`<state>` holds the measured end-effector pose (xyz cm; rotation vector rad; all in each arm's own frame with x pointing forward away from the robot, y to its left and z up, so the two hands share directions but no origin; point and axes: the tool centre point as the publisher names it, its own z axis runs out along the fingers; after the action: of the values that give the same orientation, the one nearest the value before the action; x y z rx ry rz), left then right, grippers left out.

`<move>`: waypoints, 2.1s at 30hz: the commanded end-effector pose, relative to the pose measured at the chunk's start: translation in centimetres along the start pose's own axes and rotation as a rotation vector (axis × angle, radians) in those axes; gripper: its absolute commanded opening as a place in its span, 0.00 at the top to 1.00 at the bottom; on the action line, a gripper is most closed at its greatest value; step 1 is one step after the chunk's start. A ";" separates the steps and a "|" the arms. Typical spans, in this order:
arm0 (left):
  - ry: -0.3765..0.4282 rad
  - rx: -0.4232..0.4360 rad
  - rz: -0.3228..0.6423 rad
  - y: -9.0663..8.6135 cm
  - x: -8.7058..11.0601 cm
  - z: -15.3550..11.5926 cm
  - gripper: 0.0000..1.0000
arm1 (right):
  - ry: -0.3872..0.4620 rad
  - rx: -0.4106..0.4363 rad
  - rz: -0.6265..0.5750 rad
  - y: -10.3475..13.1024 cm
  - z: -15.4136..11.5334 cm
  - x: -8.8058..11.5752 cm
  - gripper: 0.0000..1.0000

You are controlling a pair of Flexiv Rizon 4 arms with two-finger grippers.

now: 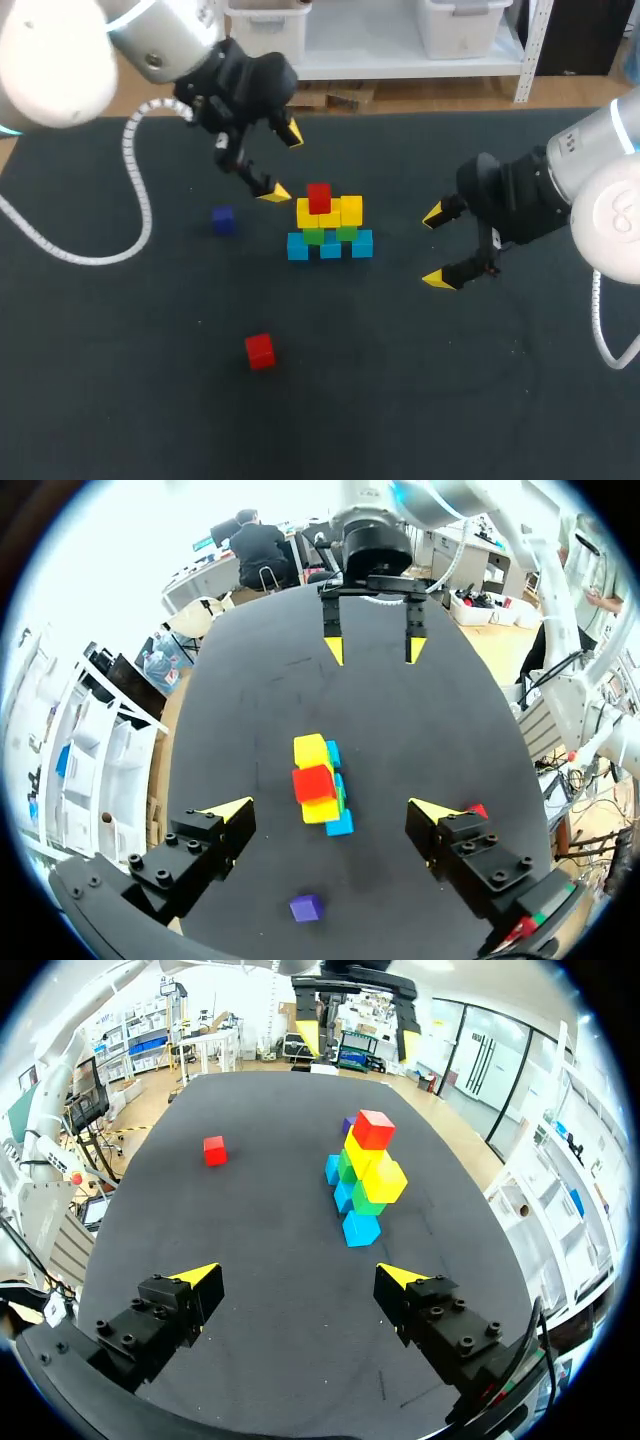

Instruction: Place the blue cubes, place green cubes on the blue cubes, place the yellow cubes on the green cubes, then place the red cubes on the yellow cubes, and place purple cube on the red cubes.

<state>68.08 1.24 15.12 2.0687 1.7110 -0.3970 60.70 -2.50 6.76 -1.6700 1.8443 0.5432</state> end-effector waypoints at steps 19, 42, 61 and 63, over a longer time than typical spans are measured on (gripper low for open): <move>-0.109 -0.151 0.006 -9.2 8.9 -7.9 0.00 | -0.003 -0.001 -0.001 0.0 0.0 0.1 0.00; -0.162 -0.143 0.037 -9.3 10.0 -8.6 0.00 | -0.012 -0.051 -0.120 5.8 4.1 -3.8 0.00; -0.162 -0.143 0.037 -9.3 10.0 -8.6 0.00 | 0.007 -0.248 -0.211 9.1 16.3 -8.6 0.00; -0.162 -0.143 0.037 -9.3 10.0 -8.6 0.00 | 0.005 -0.250 -0.213 9.4 16.5 -9.2 0.00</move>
<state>60.65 15.40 16.62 1.9117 1.5635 -0.4084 53.80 14.38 1.03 -1.9888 1.6294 0.6765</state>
